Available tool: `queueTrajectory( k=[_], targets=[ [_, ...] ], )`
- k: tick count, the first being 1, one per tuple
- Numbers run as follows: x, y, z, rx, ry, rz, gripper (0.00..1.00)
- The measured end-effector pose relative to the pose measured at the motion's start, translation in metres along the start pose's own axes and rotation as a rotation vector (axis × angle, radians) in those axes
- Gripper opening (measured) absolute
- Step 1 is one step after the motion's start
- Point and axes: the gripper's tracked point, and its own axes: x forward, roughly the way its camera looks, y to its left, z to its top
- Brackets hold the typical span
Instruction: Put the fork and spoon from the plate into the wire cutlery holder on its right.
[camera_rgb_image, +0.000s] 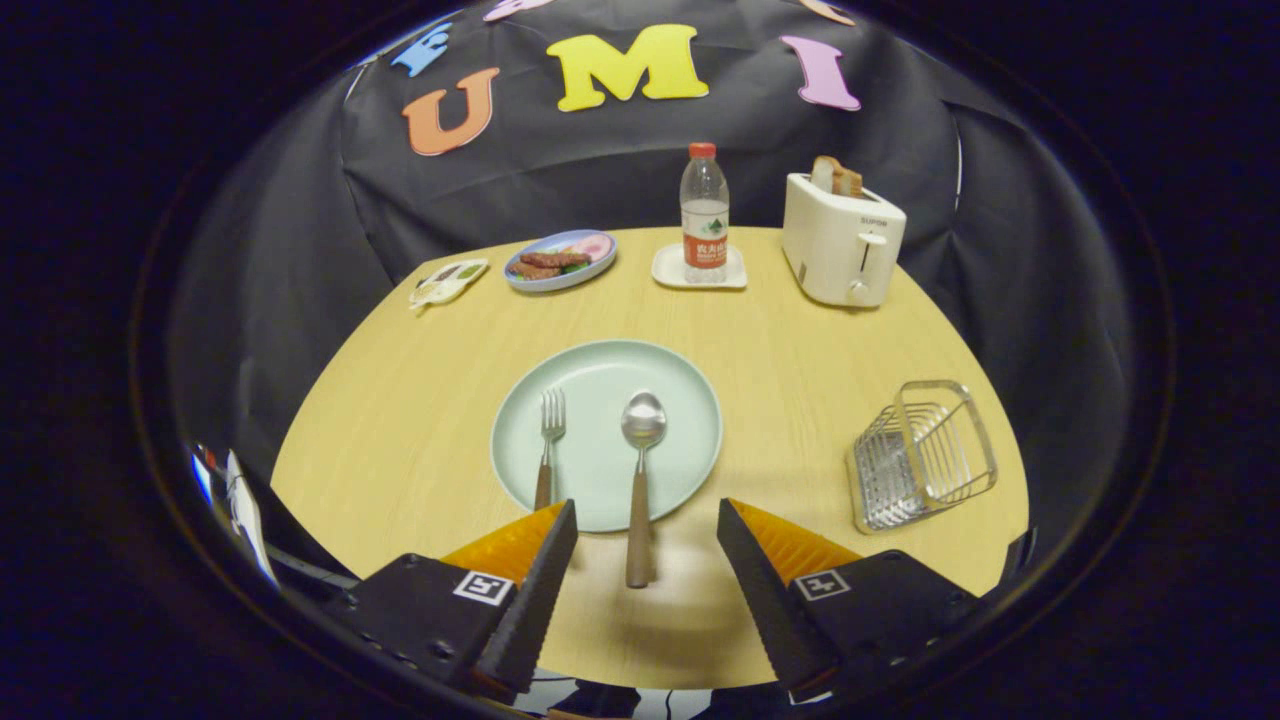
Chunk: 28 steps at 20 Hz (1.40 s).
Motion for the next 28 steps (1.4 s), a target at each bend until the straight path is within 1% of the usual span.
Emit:
queueTrajectory(
  k=[1, 3, 8, 10, 12, 13, 16, 17, 18, 20, 24, 25, 28],
  targets=[
    [0.006, 0.001, -0.005, -0.021, 0.008, -0.008, 0.80],
    [0.015, 0.006, -0.013, -0.033, 0.024, -0.010, 0.77],
    [0.029, 0.006, -0.030, 0.002, 0.098, -0.024, 0.48],
    [0.029, 0.003, -0.038, 0.034, 0.127, -0.017, 0.43],
    [0.024, -0.003, -0.036, 0.065, 0.137, -0.035, 0.27],
    [0.024, -0.002, -0.037, 0.074, 0.135, -0.021, 0.19],
    [0.020, -0.003, -0.033, 0.053, 0.130, -0.003, 0.13],
    [0.017, -0.007, -0.033, 0.030, 0.134, -0.009, 0.12],
    [0.013, -0.008, -0.031, 0.024, 0.139, -0.004, 0.06],
    [0.004, -0.006, -0.026, 0.028, 0.127, 0.029, 0.06],
    [-0.018, -0.015, -0.016, 0.006, 0.086, 0.041, 0.06],
    [-0.025, -0.018, -0.015, 0.009, 0.077, 0.039, 0.01],
    [-0.040, -0.025, -0.003, 0.020, 0.049, 0.049, 0.01]
  ],
)
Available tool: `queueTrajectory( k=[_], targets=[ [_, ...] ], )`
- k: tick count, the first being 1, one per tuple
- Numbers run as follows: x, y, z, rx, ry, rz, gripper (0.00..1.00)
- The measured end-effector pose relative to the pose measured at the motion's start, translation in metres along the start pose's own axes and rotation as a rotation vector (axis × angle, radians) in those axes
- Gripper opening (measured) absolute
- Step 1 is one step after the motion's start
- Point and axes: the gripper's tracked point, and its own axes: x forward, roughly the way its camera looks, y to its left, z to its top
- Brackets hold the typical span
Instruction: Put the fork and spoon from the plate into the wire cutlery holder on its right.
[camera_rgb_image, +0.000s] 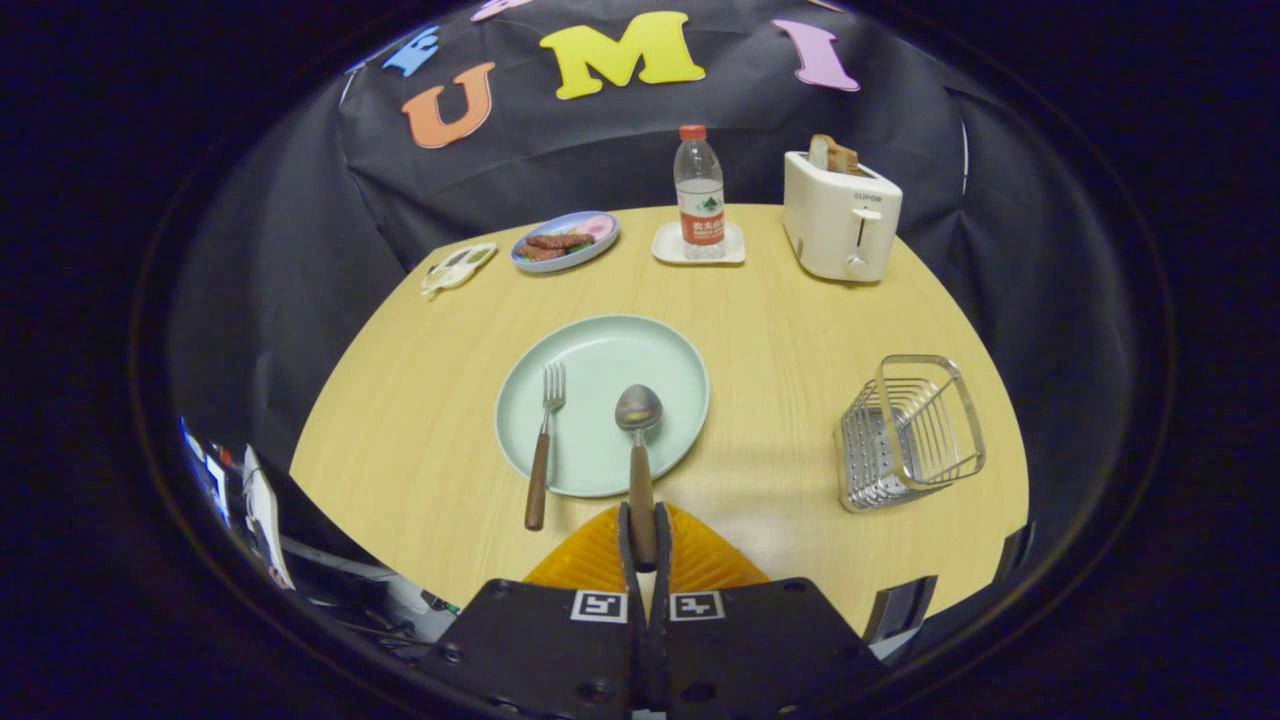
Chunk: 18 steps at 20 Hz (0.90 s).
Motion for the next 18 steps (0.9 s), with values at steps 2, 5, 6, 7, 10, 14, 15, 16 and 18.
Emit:
queueTrajectory(
  k=[2, 5, 6, 7, 10, 14, 15, 16, 18],
  targets=[
    [-0.015, -0.008, 0.010, 0.007, -0.024, -0.010, 0.00],
    [-0.040, -0.028, 0.021, 0.000, -0.064, -0.031, 0.01],
    [-0.049, -0.038, 0.023, 0.000, -0.070, -0.043, 0.01],
    [-0.056, -0.048, 0.023, 0.003, -0.073, -0.057, 0.01],
    [-0.080, -0.083, 0.021, 0.028, -0.075, -0.095, 0.01],
    [-0.104, -0.126, 0.014, 0.072, -0.062, -0.141, 0.01],
    [-0.111, -0.135, 0.014, 0.082, -0.059, -0.152, 0.01],
    [-0.116, -0.141, 0.014, 0.090, -0.051, -0.157, 0.01],
    [-0.119, -0.149, 0.011, 0.097, -0.024, -0.156, 0.01]
  ],
)
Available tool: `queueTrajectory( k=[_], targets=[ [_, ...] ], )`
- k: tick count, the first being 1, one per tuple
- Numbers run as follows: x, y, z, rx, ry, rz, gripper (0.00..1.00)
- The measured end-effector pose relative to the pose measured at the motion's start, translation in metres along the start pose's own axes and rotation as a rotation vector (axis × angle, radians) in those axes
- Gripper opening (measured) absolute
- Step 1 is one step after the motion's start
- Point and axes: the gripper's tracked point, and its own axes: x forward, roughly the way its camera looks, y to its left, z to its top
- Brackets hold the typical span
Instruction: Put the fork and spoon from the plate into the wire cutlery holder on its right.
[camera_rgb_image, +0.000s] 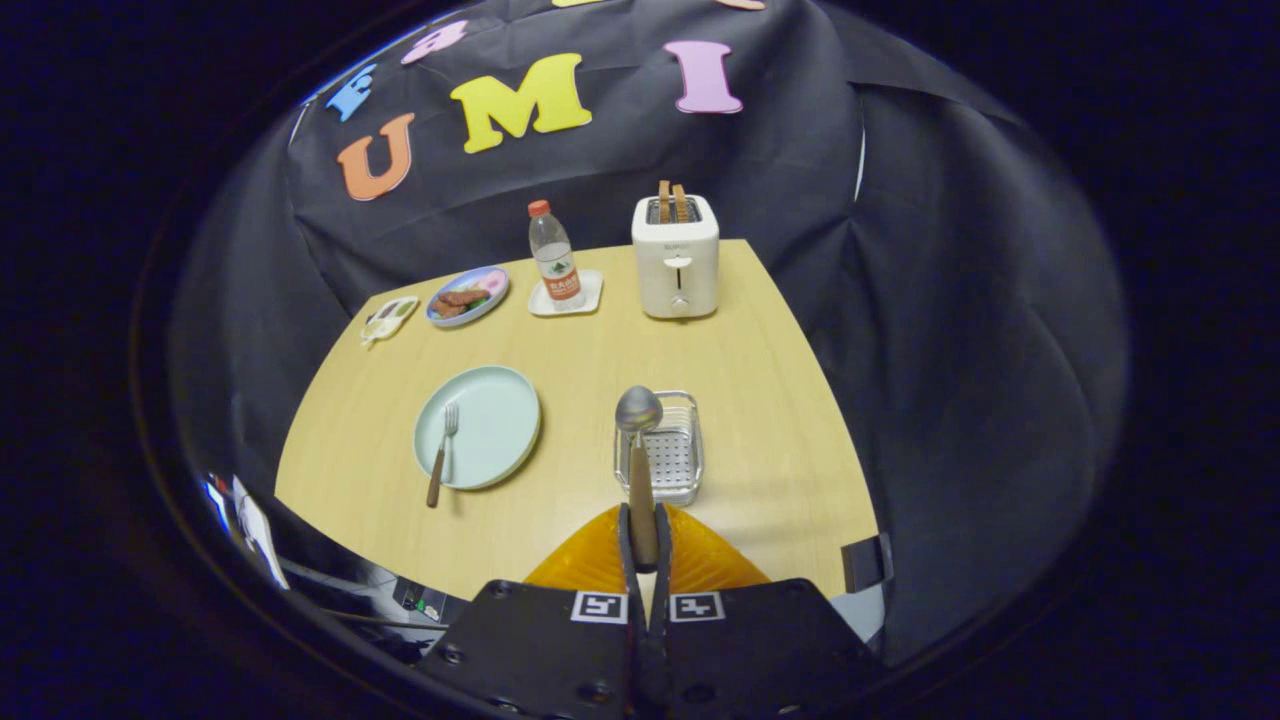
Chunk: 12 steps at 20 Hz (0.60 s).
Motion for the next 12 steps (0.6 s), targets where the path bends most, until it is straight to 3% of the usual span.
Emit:
queueTrajectory(
  k=[7, 12],
  targets=[
    [0.009, -0.010, -0.003, 0.054, 0.113, 0.006, 0.03],
    [0.015, -0.009, 0.017, 0.040, 0.065, -0.017, 0.07]
  ],
)
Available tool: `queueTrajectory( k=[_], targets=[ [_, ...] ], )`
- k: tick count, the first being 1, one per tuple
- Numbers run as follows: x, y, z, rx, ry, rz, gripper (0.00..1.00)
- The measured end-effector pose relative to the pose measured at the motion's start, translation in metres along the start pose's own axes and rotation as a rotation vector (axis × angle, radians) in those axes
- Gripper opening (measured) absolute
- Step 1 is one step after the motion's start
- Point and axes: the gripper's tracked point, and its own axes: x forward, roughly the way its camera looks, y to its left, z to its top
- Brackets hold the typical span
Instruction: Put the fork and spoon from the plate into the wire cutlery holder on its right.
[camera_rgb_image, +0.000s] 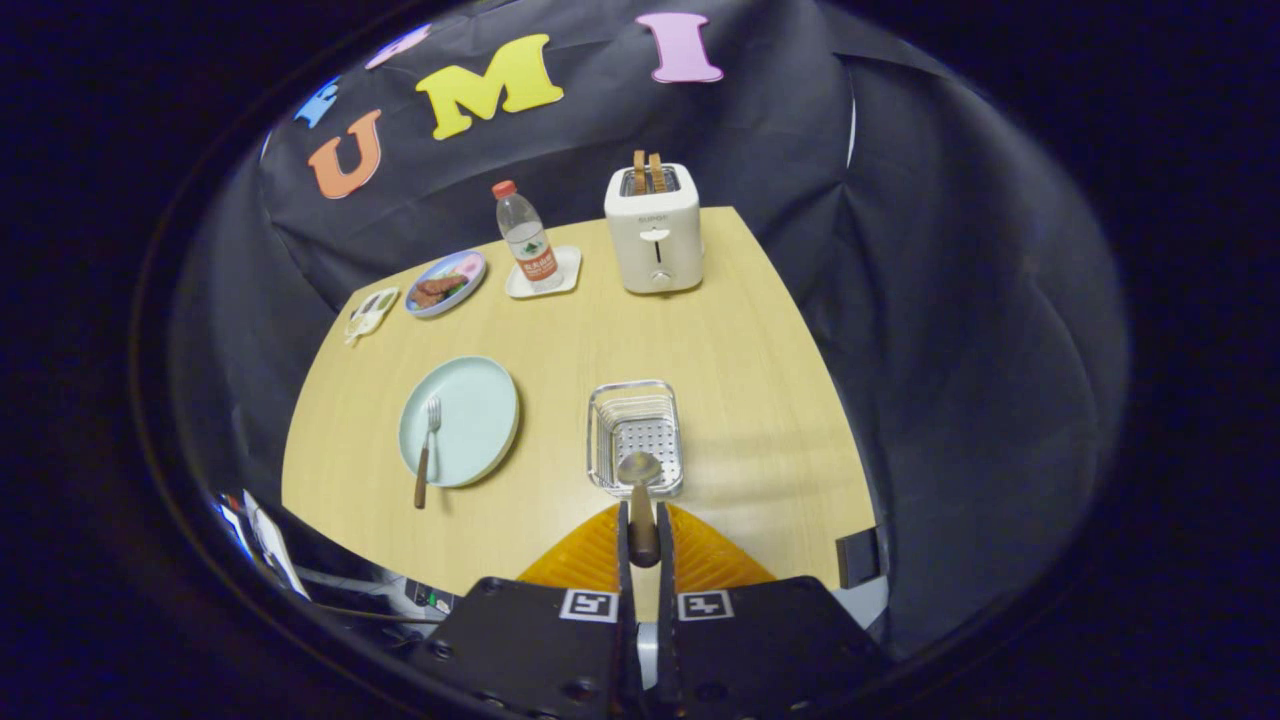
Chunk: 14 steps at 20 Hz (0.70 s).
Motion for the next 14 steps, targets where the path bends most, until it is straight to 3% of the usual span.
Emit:
queueTrajectory(
  k=[4, 6, 7, 12, 13, 14],
  targets=[
    [-0.005, 0.018, 0.010, -0.031, -0.052, 0.027, 0.15],
    [-0.007, 0.030, 0.014, -0.057, -0.084, 0.043, 0.26],
    [-0.008, 0.037, 0.015, -0.074, -0.100, 0.046, 0.37],
    [-0.011, 0.086, 0.010, -0.137, -0.146, 0.103, 0.62],
    [-0.009, 0.097, 0.006, -0.152, -0.152, 0.118, 0.75],
    [-0.007, 0.108, 0.004, -0.168, -0.158, 0.127, 0.79]
  ],
)
